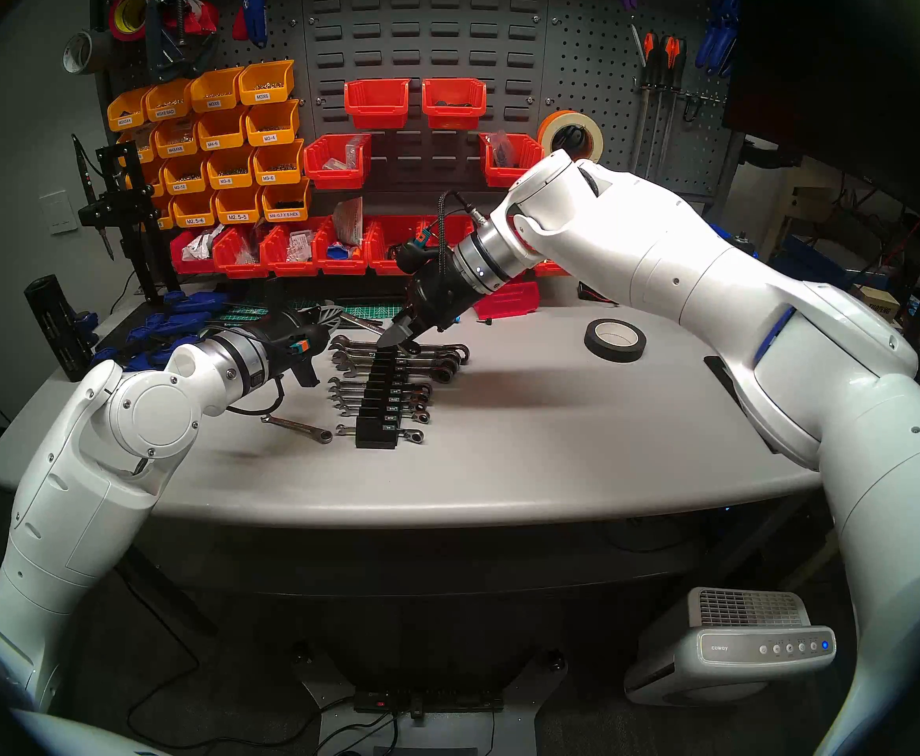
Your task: Put the wrenches on the table into the correct slot in the case
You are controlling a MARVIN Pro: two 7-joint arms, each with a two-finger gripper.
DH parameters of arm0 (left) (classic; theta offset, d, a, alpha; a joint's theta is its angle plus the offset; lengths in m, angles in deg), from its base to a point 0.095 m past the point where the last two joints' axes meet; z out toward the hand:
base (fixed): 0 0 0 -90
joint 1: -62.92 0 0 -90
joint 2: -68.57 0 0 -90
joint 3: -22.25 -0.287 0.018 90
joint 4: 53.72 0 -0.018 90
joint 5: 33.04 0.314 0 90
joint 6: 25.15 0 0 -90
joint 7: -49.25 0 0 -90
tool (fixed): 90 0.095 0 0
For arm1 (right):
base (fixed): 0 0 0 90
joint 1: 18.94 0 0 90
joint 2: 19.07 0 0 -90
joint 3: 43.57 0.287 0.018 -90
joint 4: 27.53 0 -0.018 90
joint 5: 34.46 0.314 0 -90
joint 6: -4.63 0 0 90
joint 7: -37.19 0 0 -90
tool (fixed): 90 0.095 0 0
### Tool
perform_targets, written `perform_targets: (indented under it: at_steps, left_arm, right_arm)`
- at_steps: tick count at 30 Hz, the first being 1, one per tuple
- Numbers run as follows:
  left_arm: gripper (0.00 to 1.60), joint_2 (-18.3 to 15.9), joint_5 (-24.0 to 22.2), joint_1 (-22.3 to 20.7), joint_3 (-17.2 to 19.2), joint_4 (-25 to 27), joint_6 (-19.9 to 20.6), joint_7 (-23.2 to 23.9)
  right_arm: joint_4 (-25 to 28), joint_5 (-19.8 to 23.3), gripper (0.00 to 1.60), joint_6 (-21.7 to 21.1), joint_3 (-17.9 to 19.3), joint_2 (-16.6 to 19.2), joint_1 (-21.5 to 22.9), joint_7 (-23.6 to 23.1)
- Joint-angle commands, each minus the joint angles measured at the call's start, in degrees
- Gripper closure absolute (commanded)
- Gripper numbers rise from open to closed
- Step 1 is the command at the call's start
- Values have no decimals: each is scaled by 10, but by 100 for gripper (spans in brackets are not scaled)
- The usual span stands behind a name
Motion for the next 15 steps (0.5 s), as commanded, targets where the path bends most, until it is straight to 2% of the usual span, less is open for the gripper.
perform_targets:
  at_steps: [1,8,15]
  left_arm:
    - [160,1,0,-28,8,20,4,3]
    - [160,-1,7,-37,3,19,30,23]
    - [160,16,-1,-49,6,14,66,38]
  right_arm:
    - [0,-8,107,27,13,-4,22,0]
    - [0,-34,112,44,9,-8,28,7]
    - [26,-63,110,73,7,3,32,21]
